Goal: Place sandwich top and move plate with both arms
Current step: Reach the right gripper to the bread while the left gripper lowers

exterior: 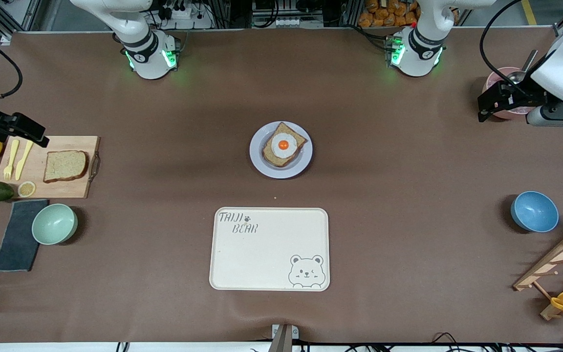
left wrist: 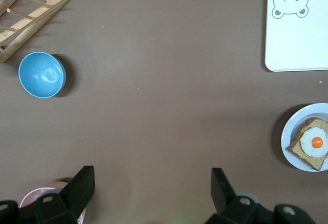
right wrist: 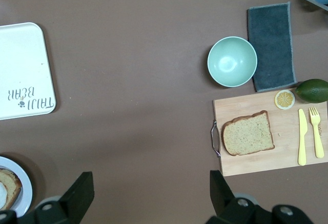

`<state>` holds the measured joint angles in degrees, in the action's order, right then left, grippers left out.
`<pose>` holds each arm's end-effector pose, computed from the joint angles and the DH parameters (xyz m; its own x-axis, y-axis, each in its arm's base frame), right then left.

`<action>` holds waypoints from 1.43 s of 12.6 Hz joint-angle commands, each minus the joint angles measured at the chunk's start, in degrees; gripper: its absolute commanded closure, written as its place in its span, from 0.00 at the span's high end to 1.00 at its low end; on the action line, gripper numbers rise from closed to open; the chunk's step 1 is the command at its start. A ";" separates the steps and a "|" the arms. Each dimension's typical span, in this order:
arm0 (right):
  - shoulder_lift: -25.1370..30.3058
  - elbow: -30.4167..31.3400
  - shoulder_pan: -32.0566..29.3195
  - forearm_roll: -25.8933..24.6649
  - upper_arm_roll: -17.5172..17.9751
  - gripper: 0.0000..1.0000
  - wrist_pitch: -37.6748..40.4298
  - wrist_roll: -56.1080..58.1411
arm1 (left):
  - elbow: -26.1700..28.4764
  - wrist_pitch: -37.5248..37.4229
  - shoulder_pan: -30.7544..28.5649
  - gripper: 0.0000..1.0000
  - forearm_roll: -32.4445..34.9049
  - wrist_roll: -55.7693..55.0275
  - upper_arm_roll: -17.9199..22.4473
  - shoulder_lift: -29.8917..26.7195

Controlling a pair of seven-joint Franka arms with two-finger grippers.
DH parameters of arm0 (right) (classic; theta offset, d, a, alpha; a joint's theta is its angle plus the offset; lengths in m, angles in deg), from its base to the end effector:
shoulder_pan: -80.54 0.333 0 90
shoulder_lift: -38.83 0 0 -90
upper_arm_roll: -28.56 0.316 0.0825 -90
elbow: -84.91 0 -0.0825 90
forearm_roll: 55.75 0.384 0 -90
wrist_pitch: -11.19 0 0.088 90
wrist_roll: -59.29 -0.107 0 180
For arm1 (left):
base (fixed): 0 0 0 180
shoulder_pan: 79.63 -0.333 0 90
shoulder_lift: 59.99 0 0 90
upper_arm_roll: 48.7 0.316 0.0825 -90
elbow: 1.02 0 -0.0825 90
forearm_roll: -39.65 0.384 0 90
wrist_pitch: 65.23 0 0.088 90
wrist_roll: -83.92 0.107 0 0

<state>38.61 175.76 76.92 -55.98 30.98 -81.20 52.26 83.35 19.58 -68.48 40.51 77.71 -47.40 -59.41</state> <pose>0.5595 -0.0122 0.6191 0.9895 -0.1430 0.0233 -0.1430 -0.9897 0.0010 0.5409 -0.0922 0.6569 0.9981 -0.0621 -0.0008 -0.0621 -0.9979 -0.0154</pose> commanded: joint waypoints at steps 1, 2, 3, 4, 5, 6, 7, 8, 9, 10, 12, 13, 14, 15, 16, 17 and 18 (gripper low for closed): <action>0.13 -0.07 -1.12 -0.29 1.18 1.00 0.45 -0.88 | 0.89 0.79 -0.25 1.00 -0.86 -0.55 0.02 -1.02; 0.13 0.02 -1.21 -0.29 1.18 1.00 0.54 -0.88 | -0.24 0.79 -0.34 1.00 -0.86 -0.47 0.02 -0.58; 0.13 0.02 -1.21 -0.29 1.18 1.00 0.45 -0.88 | -1.39 0.79 -0.16 1.00 -0.42 -0.55 0.02 0.90; 0.13 0.02 -1.12 -0.29 1.18 1.00 0.54 -0.79 | -2.27 0.79 -0.08 1.00 -0.33 -0.47 0.02 2.92; -0.04 0.02 -1.56 -0.29 1.01 1.00 0.19 0.95 | -2.28 0.79 -0.07 1.00 -0.68 0.32 -0.06 4.24; -0.31 0.11 -2.08 -0.20 0.57 1.00 -0.16 4.88 | -2.28 0.79 -0.34 1.00 -1.20 0.41 0.02 5.65; -0.66 0.20 -2.44 -0.20 -0.56 1.00 -0.34 9.97 | -2.19 0.79 -0.42 1.00 -2.60 0.59 0.02 6.10; -0.75 0.46 -2.44 -0.29 -1.45 1.00 -0.34 14.02 | -1.93 0.79 -1.38 1.00 -4.79 0.59 0.02 6.62; -0.92 1.68 -2.44 -0.20 -3.28 1.00 -0.43 15.89 | -1.49 0.79 -2.96 1.00 -7.51 0.59 -0.06 6.98; -0.84 2.56 -2.18 -0.11 -4.87 1.00 -0.60 16.17 | -0.62 0.79 -4.37 1.00 -12.06 0.68 0.02 7.24; 0.12 7.99 -2.18 -0.11 -8.11 1.00 -3.13 16.17 | 0.45 1.14 -4.39 1.00 -15.79 1.20 -0.15 8.99; 1.43 11.93 -2.09 -0.11 -10.40 1.00 -5.85 16.78 | 0.45 1.84 -4.03 1.00 -15.97 1.47 -0.76 9.61; 2.14 14.32 -2.09 -0.11 -11.64 1.00 -7.79 19.83 | 0.45 2.20 -3.77 1.00 -16.24 1.47 -1.55 10.31; 2.15 15.83 -2.09 -0.11 -13.65 1.00 -8.68 21.60 | 0.45 2.37 -3.77 1.00 -17.72 1.47 -2.17 11.63; 1.98 17.93 -2.09 -0.11 -16.02 1.00 -9.82 22.23 | 0.36 3.33 -3.85 1.00 -18.26 1.47 -2.26 12.68; 2.15 20.56 -2.09 -0.11 -17.18 1.00 -11.66 25.63 | 0.27 3.78 -4.11 1.00 -18.35 1.47 -2.26 12.96; 2.15 23.20 -2.18 -0.11 -17.88 1.00 -13.33 28.19 | 0.27 4.04 -4.20 1.00 -18.52 1.47 -2.26 13.22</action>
<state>38.12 192.70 74.82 -55.97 14.09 -91.34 76.76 83.87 22.92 -72.05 23.51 78.80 -49.72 -46.60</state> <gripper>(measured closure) 0.000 0.000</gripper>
